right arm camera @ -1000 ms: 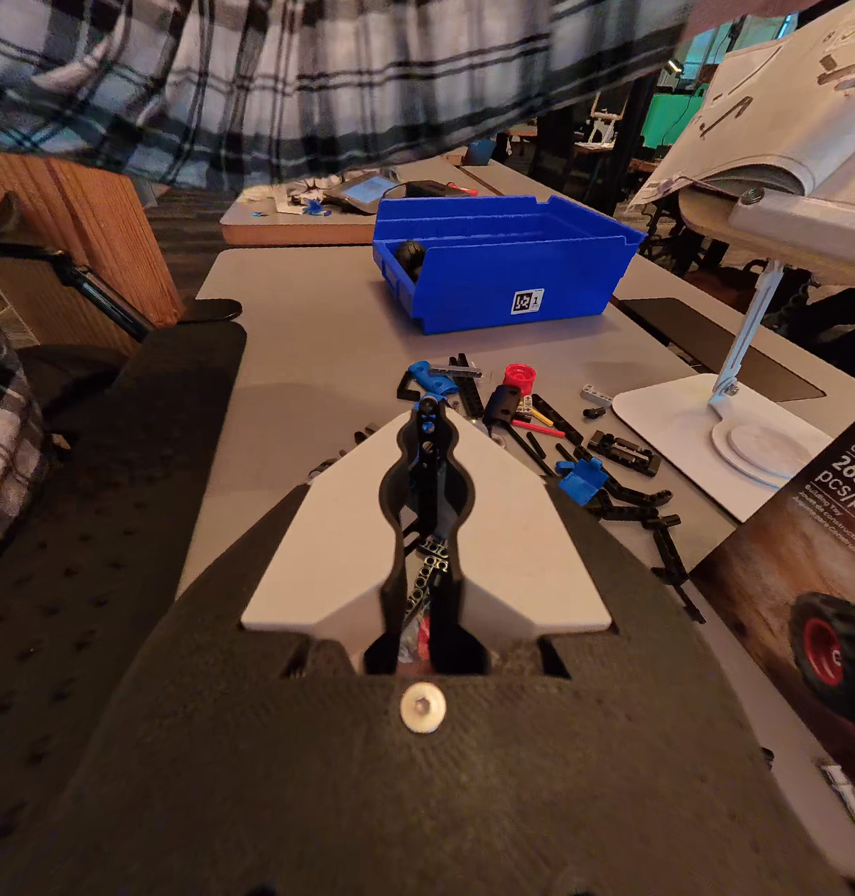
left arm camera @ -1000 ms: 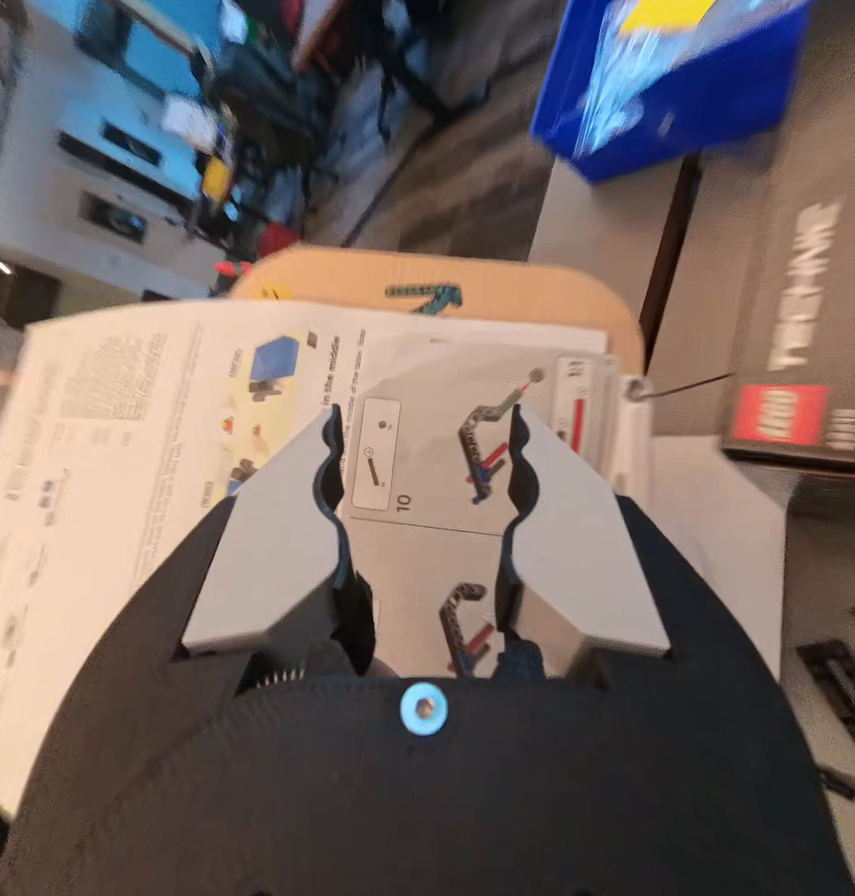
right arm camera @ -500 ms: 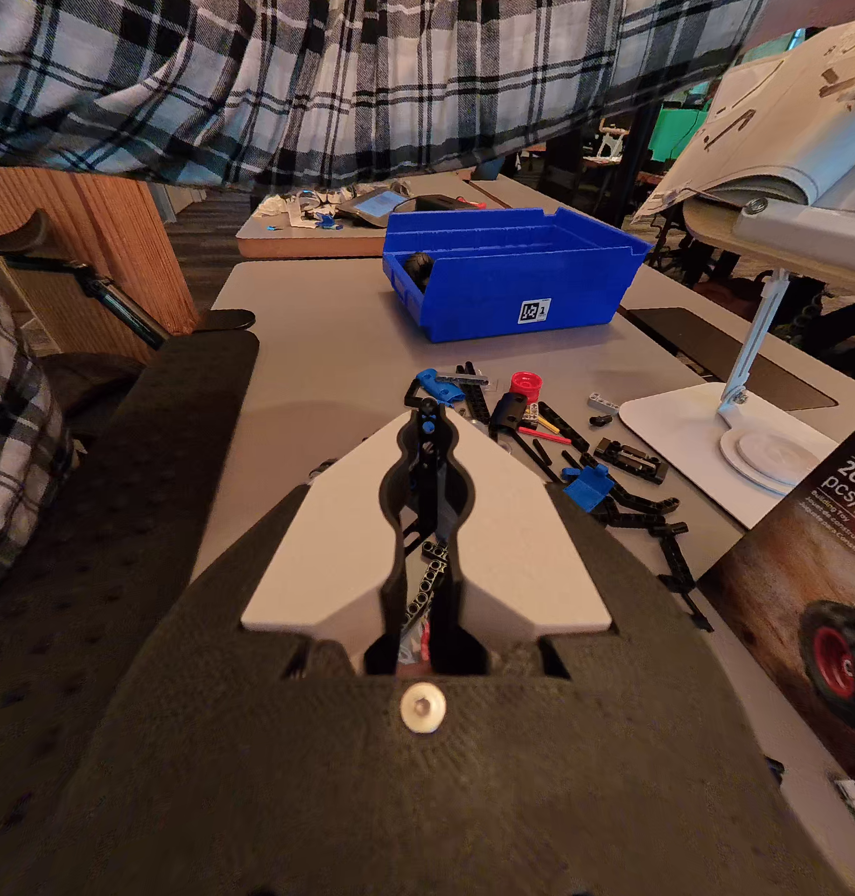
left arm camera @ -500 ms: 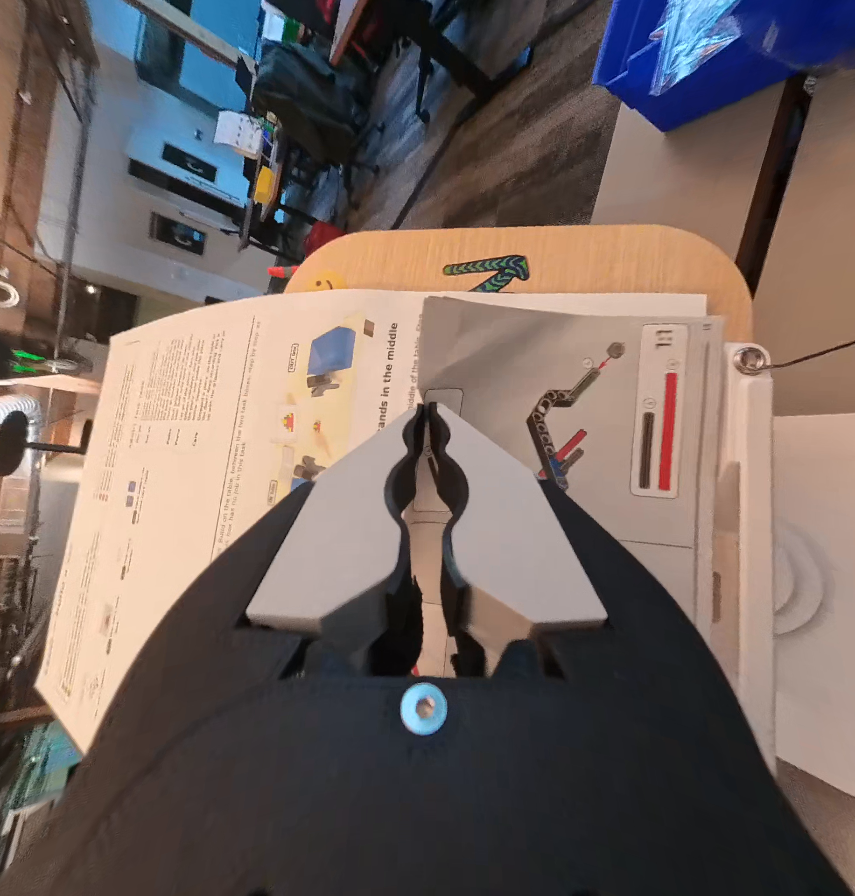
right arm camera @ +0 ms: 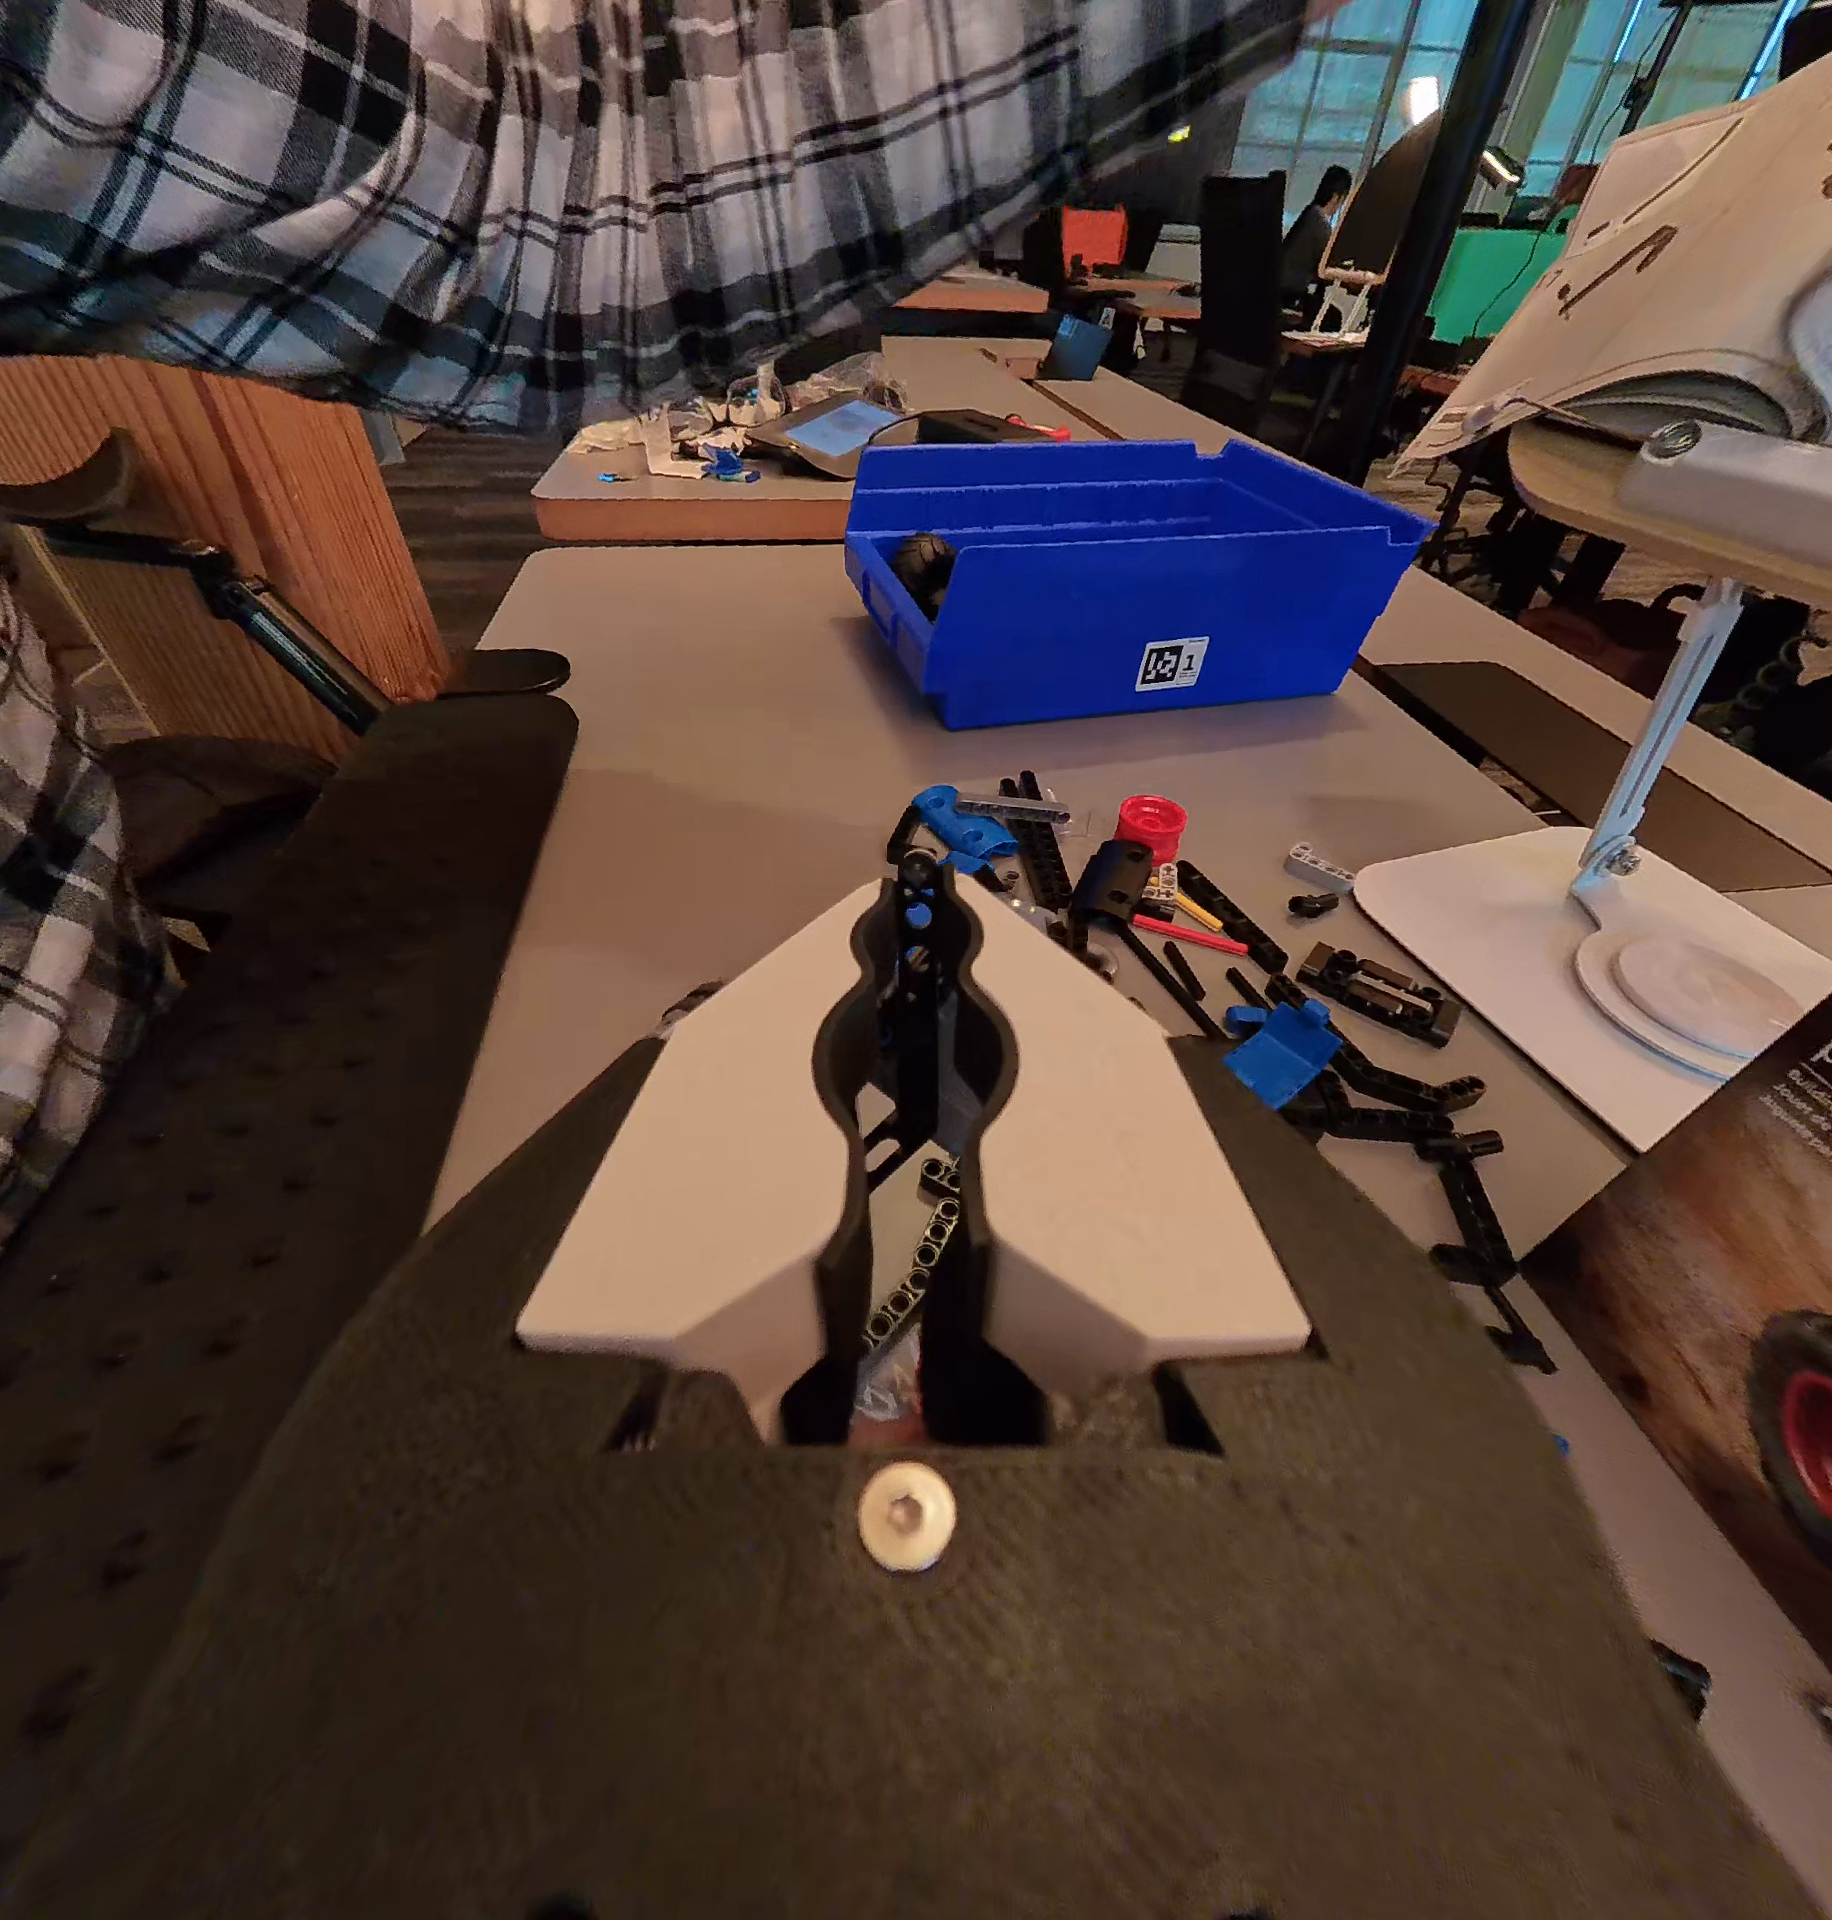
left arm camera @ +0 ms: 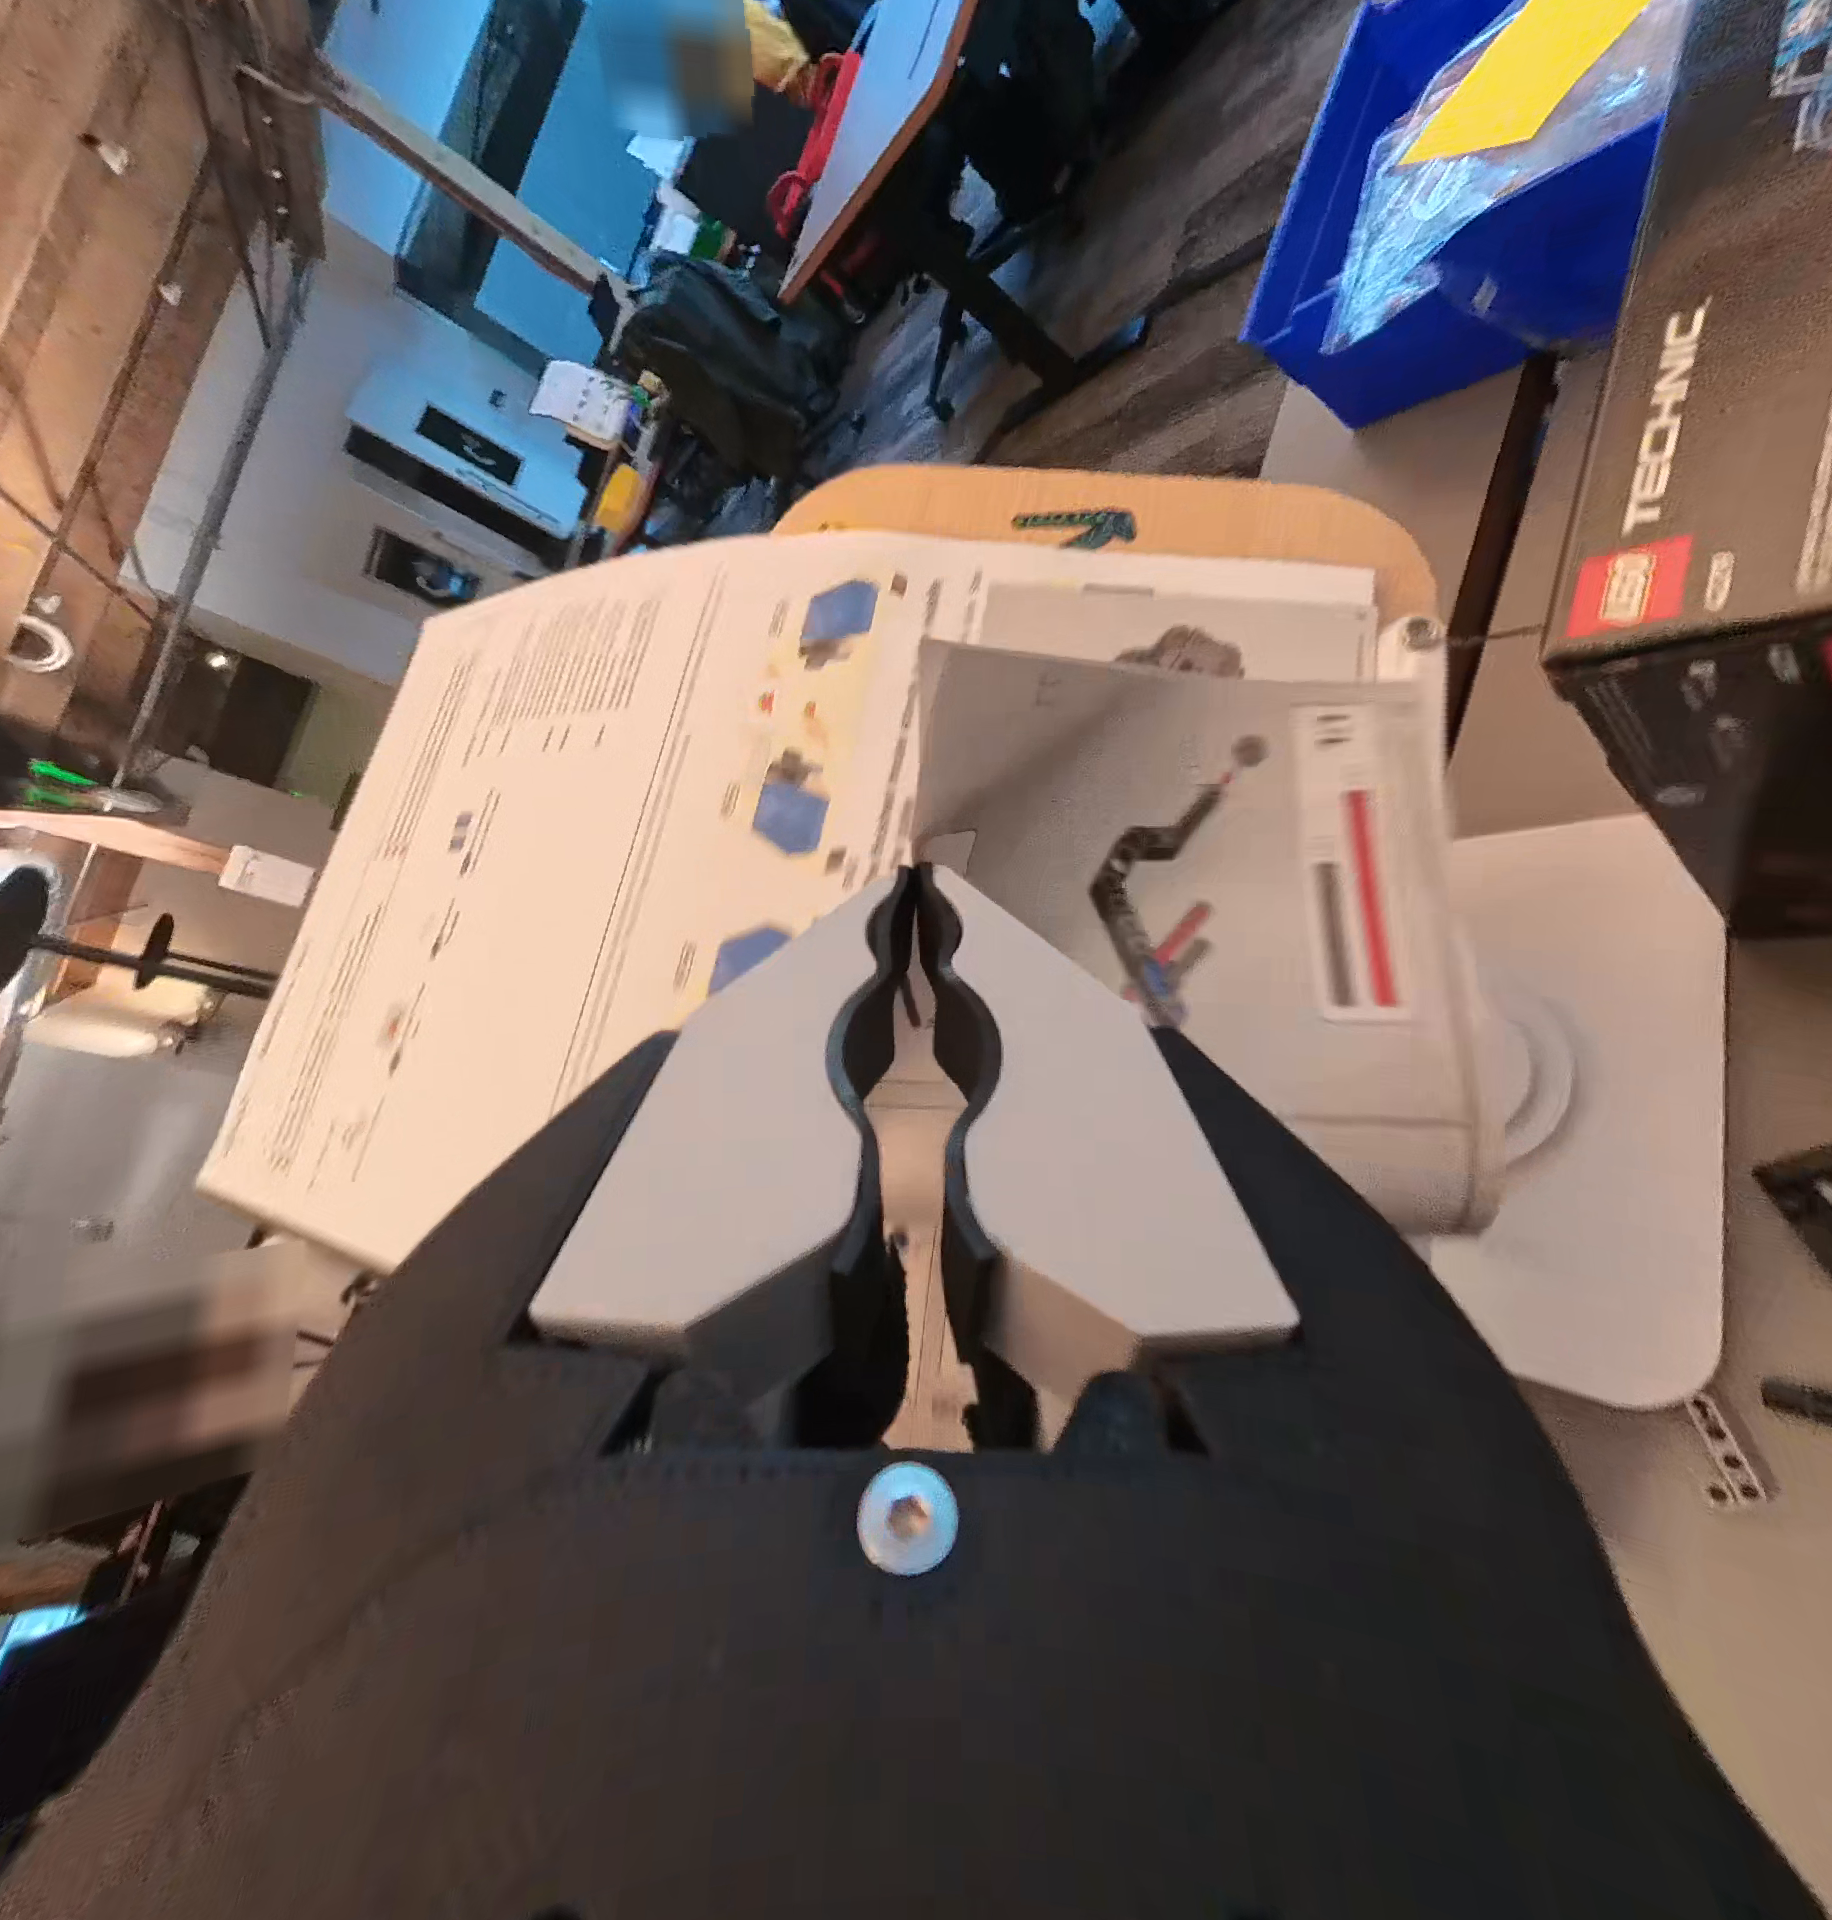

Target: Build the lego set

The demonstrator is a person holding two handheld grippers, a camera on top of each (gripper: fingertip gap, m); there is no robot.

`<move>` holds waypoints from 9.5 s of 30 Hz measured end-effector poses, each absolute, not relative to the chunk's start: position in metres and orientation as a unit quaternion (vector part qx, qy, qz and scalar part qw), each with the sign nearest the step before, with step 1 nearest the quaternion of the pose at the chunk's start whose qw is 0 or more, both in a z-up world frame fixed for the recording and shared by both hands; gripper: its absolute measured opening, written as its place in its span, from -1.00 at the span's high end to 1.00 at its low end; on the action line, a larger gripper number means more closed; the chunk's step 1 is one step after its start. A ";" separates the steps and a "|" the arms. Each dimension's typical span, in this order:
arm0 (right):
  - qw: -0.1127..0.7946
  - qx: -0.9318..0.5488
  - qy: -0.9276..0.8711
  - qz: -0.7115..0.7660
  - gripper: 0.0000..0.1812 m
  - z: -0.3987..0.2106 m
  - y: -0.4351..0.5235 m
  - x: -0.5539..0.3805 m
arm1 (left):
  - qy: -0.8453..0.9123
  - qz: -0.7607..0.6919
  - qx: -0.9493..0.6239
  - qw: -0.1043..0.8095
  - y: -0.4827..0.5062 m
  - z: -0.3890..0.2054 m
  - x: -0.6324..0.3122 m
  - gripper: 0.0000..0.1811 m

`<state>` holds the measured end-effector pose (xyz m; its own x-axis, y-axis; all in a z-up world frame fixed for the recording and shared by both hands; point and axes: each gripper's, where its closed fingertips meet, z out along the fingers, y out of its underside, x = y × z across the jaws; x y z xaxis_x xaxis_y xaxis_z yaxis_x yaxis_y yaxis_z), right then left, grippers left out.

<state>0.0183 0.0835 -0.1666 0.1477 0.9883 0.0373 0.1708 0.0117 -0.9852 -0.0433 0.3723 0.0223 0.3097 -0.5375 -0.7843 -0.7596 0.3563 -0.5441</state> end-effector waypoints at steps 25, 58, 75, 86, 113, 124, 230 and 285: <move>0.478 -0.575 -0.524 0.407 0.95 -0.182 0.082 0.013 | 0.455 -0.067 -0.623 0.633 0.266 -0.001 -0.112 0.60; 0.457 -0.573 -0.551 0.399 0.95 -0.194 0.072 0.009 | 0.529 0.180 -0.657 0.506 0.325 -0.109 -0.154 1.00; 0.451 -0.571 -0.565 0.388 0.95 -0.198 0.067 0.008 | 0.516 0.196 -0.663 0.506 0.331 -0.110 -0.170 0.87; 0.443 -0.572 -0.572 0.385 0.95 -0.203 0.065 0.006 | 0.507 0.205 -0.654 0.523 0.329 -0.100 -0.179 0.99; 0.458 -0.564 -0.567 0.388 0.94 -0.196 0.067 0.006 | 0.487 0.211 -0.664 0.526 0.312 -0.101 -0.191 0.80; 0.469 -0.560 -0.560 0.391 0.95 -0.191 0.070 0.007 | 0.480 0.186 -0.635 0.575 0.261 -0.071 -0.160 0.72; 0.666 -0.526 -0.528 -0.028 1.00 -0.028 0.327 -0.119 | 0.466 0.247 -0.563 0.636 0.302 -0.048 -0.166 1.00; 0.625 -0.549 -0.547 0.092 0.99 -0.023 0.321 -0.135 | 0.386 0.167 -0.587 0.692 0.323 -0.037 -0.173 1.00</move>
